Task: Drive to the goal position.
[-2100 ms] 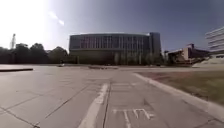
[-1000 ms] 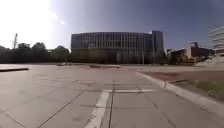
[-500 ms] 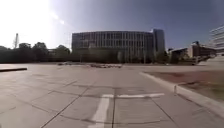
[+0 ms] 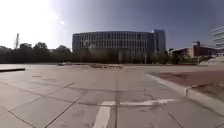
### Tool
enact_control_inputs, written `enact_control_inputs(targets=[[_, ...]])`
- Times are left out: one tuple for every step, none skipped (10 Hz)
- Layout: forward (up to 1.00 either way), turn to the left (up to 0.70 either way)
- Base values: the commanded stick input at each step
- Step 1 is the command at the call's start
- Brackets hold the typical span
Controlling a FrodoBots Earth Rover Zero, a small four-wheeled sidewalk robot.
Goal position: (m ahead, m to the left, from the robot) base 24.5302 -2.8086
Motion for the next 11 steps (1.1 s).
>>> enact_control_inputs(targets=[[0.7, 0.01], [0.7, 0.01], [0.7, 0.01], [0.7, 0.01], [0.7, 0.01], [0.7, 0.01], [0.7, 0.01], [0.7, 0.01], [0.7, 0.01], [0.7, 0.01], [0.7, 0.01]])
